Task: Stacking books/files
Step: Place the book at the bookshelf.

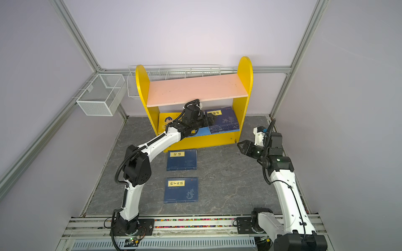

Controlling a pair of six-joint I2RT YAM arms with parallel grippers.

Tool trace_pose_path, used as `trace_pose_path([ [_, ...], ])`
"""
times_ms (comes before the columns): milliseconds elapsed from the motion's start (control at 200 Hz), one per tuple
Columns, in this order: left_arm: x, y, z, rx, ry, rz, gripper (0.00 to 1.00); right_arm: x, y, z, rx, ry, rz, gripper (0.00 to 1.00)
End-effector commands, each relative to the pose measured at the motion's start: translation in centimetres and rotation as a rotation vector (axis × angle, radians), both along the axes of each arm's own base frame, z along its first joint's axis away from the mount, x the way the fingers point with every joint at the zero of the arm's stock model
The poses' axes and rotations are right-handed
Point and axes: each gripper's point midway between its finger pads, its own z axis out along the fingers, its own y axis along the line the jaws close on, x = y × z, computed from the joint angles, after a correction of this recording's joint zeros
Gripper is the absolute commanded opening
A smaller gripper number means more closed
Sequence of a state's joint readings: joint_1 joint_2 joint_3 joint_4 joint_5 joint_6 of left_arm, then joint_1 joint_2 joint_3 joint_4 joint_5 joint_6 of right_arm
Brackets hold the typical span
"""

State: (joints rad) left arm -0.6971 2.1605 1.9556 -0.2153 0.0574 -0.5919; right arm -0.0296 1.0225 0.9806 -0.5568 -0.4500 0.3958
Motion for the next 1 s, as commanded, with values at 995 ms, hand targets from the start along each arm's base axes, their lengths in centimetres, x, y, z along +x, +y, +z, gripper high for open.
trace_pose_path([
  [995,-2.8,2.4,10.1,0.087,-0.254,0.05,0.94,-4.2,9.0,-4.0,-0.068,-0.009,0.325,0.59],
])
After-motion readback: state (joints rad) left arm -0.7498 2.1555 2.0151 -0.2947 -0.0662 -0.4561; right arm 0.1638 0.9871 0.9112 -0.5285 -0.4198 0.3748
